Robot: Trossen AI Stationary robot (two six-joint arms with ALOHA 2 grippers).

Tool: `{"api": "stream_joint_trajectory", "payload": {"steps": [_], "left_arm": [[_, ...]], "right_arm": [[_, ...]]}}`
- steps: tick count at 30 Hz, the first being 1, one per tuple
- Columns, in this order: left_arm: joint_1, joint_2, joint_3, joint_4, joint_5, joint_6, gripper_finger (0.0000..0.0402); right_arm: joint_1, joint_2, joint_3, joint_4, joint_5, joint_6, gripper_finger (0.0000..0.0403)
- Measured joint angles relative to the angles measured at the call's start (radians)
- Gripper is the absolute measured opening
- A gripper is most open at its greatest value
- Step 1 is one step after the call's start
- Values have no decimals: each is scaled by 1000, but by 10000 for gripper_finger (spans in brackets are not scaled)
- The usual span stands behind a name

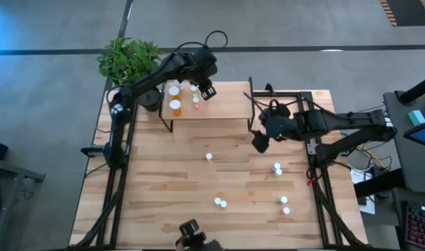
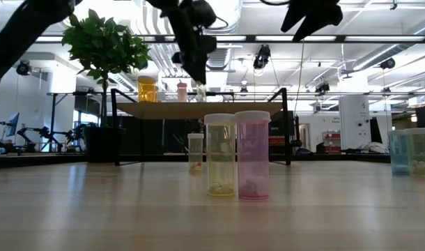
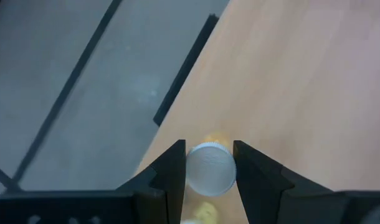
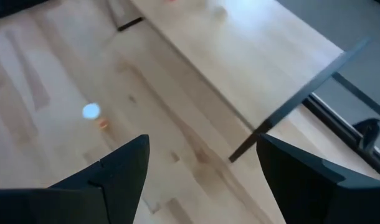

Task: Pick and place medicine bottles onto shelf by color
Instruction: Put the yellow pill bottle on the shelf

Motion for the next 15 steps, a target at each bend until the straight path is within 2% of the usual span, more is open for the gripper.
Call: {"api": "stream_joint_trajectory", "payload": {"steps": [9, 15], "left_arm": [[54, 54, 0, 17, 17, 63, 105], [63, 53, 0, 14, 90, 61, 105]], "right_arm": [[-102, 0, 0, 18, -12, -4, 288], [-123, 5, 0, 22, -42, -18, 288]]}}
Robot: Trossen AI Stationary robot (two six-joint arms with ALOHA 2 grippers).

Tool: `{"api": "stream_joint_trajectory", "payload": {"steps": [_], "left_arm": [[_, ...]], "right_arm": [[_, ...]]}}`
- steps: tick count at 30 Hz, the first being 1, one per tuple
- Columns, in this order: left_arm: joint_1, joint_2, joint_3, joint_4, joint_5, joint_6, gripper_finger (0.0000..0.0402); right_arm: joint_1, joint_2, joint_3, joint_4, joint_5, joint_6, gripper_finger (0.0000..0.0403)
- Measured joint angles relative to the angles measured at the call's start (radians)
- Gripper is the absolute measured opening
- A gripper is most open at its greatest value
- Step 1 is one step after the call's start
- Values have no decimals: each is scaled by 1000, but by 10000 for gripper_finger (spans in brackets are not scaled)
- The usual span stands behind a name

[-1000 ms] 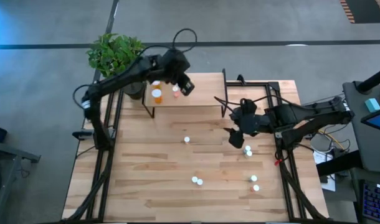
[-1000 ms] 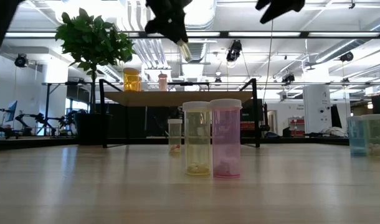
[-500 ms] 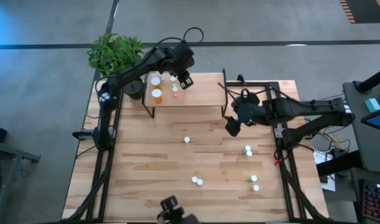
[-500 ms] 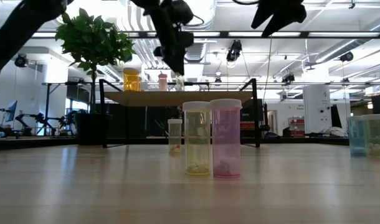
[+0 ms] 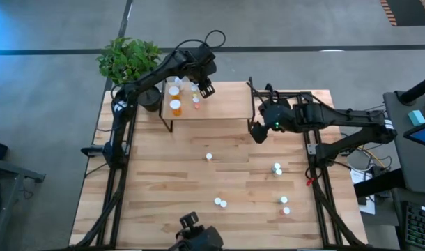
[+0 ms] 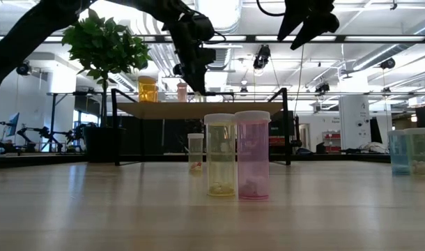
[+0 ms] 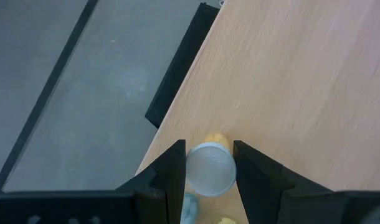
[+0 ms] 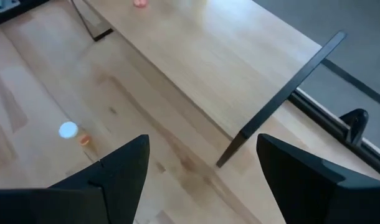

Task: Pick and place medicine bottles onto shelf by color
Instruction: Put the yellow pill bottle on the shelf

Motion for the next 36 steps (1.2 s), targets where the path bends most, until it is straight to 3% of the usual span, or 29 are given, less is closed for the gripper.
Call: {"api": "stream_joint_trajectory", "payload": {"steps": [13, 26, 34, 36], "left_arm": [[0, 0, 0, 0, 7, 3, 110], [0, -2, 12, 9, 1, 0, 216], [-39, -45, 100, 14, -1, -34, 240], [-65, -66, 106, 3, 0, -42, 240]], "right_arm": [[-65, 1, 0, 6, -80, -75, 288], [-103, 1, 0, 30, -102, -133, 288], [-146, 24, 0, 61, -103, -298, 288], [-145, 37, 0, 75, -151, -308, 288]]}}
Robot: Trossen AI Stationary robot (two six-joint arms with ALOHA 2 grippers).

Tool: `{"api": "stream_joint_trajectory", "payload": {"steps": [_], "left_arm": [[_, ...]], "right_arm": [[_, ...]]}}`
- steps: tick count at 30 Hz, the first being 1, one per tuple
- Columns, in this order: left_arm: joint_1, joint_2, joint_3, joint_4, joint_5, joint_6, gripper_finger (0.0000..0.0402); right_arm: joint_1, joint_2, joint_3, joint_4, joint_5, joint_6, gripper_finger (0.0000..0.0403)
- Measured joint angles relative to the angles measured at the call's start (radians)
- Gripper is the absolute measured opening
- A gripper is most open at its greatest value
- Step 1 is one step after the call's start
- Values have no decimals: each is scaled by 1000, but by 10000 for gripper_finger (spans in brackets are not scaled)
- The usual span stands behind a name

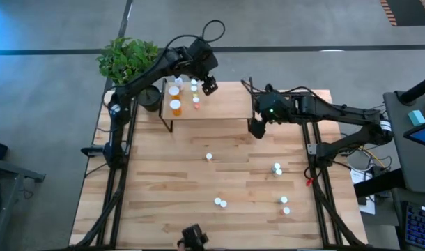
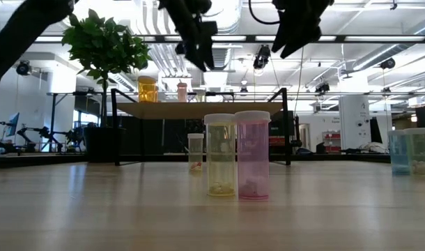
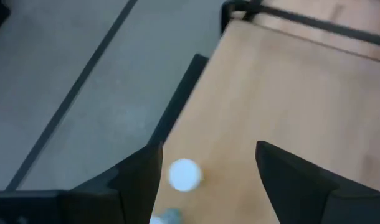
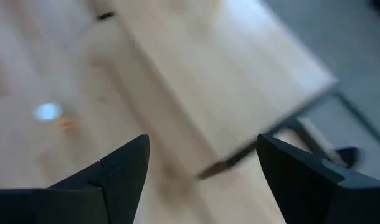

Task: Pick and place medicine bottles onto shelf by color
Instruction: Put the yellow pill bottle on the shelf

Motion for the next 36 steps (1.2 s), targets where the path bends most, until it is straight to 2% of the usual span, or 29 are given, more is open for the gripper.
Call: {"api": "stream_joint_trajectory", "payload": {"steps": [4, 8, 10, 14, 19, 25, 30, 33, 36], "left_arm": [[-56, -70, -7, 0, -2, -101, 240], [-112, -136, -28, 0, -20, -190, 239], [-152, -168, -60, 0, -78, -225, 239], [-249, -252, -182, -2, -213, -312, 239], [-392, -390, -407, 34, -328, -505, 239], [-549, -559, -689, 155, -425, -735, 239], [-619, -659, -876, 270, -496, -805, 239], [-621, -700, -961, 301, -494, -836, 239], [-622, -726, -1007, 273, -480, -932, 239]], "right_arm": [[10, 18, 0, 25, -130, 14, 284], [47, 35, -32, 56, -152, -17, 275], [67, 38, -73, 111, -162, -32, 272], [101, 48, -181, 273, -170, -21, 270], [144, 97, -327, 525, -237, -18, 270], [211, 262, -472, 901, -186, -70, 272], [246, 424, -464, 958, -154, -73, 282], [261, 531, -431, 992, -152, -73, 286], [269, 626, -373, 1009, -149, -64, 285]]}}
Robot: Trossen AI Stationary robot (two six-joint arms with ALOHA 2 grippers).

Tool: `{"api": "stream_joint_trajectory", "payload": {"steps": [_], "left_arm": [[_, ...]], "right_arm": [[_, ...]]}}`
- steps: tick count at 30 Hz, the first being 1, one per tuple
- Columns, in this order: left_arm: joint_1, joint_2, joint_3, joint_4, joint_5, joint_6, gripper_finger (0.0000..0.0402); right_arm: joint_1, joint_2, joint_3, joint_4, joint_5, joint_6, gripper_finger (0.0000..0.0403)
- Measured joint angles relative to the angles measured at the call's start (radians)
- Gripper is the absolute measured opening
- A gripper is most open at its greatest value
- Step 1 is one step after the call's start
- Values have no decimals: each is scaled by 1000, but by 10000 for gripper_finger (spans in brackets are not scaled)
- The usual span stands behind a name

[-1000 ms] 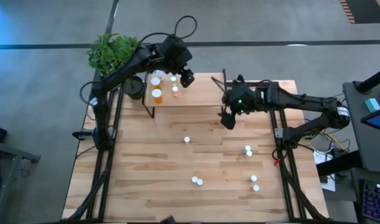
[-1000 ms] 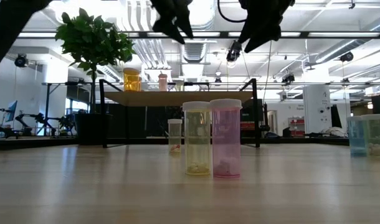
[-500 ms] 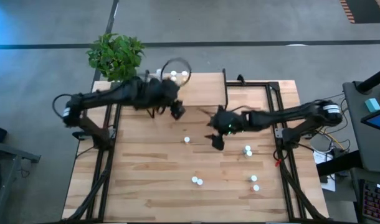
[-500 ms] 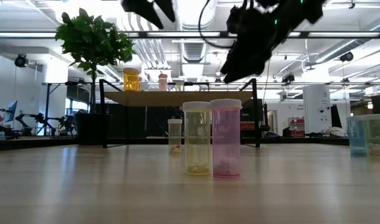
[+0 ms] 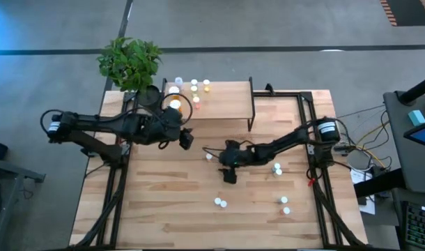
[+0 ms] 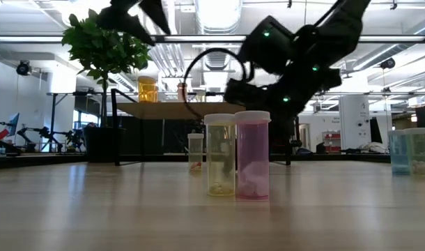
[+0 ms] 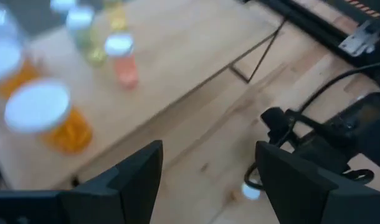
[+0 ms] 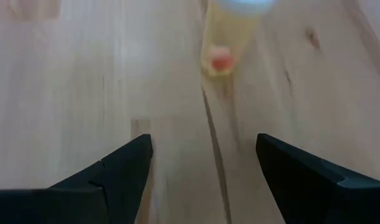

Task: Pick and place medicine bottles onto shelf by color
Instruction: Put the yellow pill bottle on the shelf

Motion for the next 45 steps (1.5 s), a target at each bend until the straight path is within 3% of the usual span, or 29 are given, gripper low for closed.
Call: {"api": "stream_joint_trajectory", "payload": {"steps": [3, 9, 17, 28, 38, 45], "left_arm": [[-4, -26, -7, -74, 21, -75, 239], [-39, -104, -22, -139, 57, -81, 239], [-44, -166, -60, -144, 51, -81, 239], [-46, -62, -58, -130, 52, -81, 239], [-58, -15, -49, -100, 209, -183, 239], [-88, -14, -49, -8, 261, -151, 239]], "right_arm": [[6, 68, 71, -11, 19, 59, 285], [24, 147, 172, -12, 111, 97, 269], [25, 174, 207, -28, 139, 174, 232], [31, 165, 172, 50, 233, 112, 147], [30, 148, 169, 51, 237, 69, 90], [32, 36, 178, 45, 232, 85, 84]]}}
